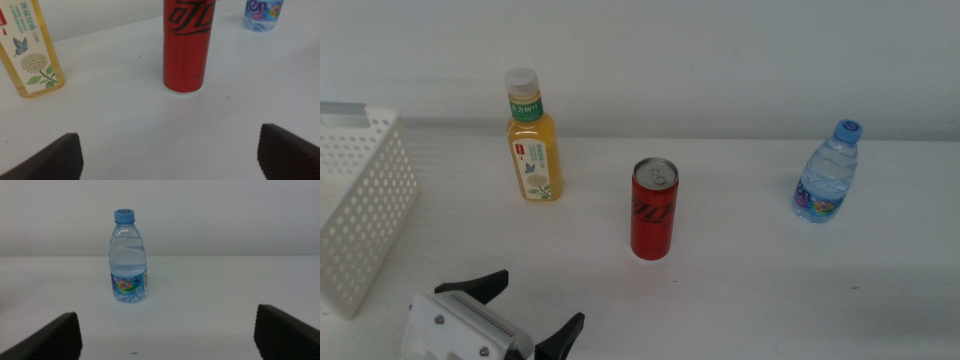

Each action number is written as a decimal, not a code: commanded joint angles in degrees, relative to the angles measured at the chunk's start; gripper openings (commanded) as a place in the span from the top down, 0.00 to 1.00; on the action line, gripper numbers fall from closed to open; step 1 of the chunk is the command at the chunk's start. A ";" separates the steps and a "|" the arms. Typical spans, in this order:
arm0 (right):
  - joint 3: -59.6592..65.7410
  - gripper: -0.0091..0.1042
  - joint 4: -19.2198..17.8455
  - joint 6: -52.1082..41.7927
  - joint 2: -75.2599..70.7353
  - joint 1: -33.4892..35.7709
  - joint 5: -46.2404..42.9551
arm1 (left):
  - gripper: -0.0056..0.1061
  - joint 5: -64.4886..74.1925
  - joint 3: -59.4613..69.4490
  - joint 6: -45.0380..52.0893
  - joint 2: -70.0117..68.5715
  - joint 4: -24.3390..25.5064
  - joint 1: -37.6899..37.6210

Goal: Use arms to grab the bottles and put them into the dustbin to the left of the table.

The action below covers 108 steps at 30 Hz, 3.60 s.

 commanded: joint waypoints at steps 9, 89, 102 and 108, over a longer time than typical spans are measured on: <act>2.55 0.11 -0.38 -0.08 -0.28 -0.35 -0.34 | 0.11 5.31 -9.00 -0.77 3.05 0.70 -0.54; 2.55 0.11 -0.38 -0.08 -0.28 -0.35 -0.34 | 0.28 14.86 -48.71 -3.25 32.49 1.49 -0.54; 2.55 0.11 -0.38 -0.08 -0.28 -0.35 -0.34 | 0.97 8.02 -41.90 0.79 27.36 2.24 -0.61; 2.55 0.11 -0.38 -0.08 -0.28 -0.35 -0.34 | 0.97 15.55 -32.89 7.91 13.30 -2.61 -0.61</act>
